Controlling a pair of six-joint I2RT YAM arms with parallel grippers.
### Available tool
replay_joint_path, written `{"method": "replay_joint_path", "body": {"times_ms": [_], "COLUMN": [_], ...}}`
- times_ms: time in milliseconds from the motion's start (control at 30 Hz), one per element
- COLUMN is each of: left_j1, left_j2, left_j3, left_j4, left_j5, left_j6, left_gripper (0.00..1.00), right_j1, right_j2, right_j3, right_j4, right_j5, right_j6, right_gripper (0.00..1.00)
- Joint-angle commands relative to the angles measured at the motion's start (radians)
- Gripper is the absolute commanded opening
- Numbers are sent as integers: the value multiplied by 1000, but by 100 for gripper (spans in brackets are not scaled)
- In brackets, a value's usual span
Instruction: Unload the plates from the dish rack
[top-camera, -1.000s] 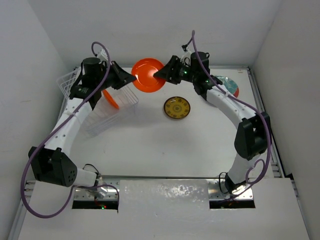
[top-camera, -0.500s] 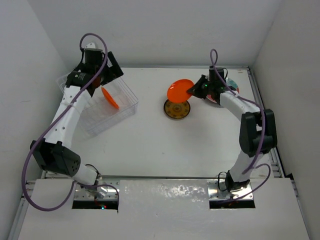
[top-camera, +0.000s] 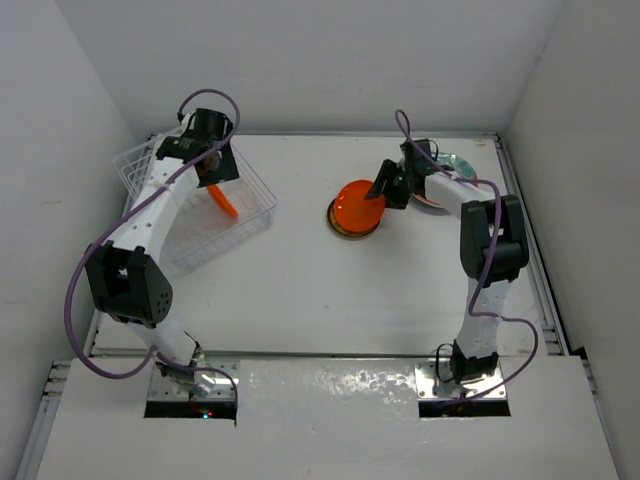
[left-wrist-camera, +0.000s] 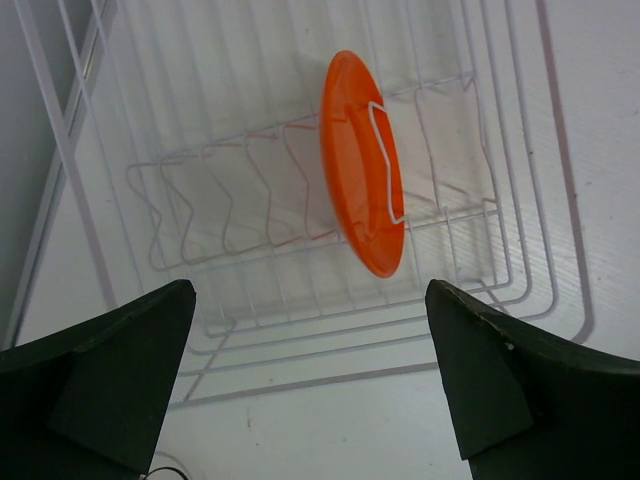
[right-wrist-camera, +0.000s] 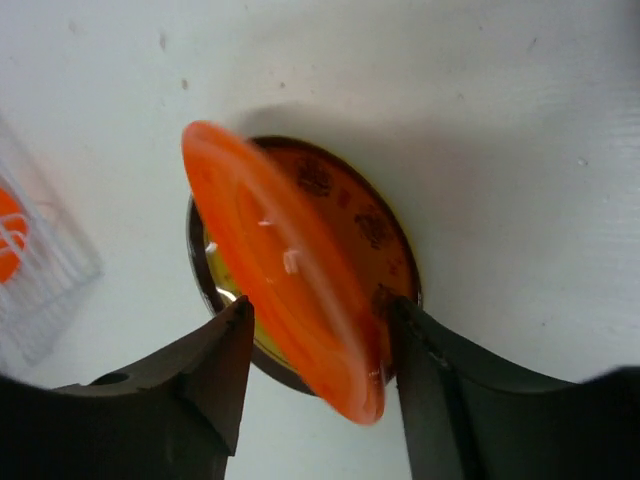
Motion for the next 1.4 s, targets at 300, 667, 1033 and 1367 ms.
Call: {"method": "replay_joint_path", "body": {"times_ms": [300, 667, 1033, 1367], "left_j1": [0, -3, -3, -8], "left_j2": [84, 231, 222, 246], "left_j3": [10, 15, 30, 198], "left_j4": [8, 51, 91, -33], "left_j5": [-118, -187, -216, -224], "left_j6": [10, -20, -59, -27], "left_gripper": [94, 57, 6, 0], "right_j1": [115, 120, 121, 118], "right_j2": [-161, -382, -419, -387], "right_j3": [59, -81, -52, -26], "right_j4": [-477, -426, -472, -479], "right_j5": [506, 388, 390, 335], "right_j6": [-242, -250, -293, -313], "right_gripper": [99, 99, 99, 99]}}
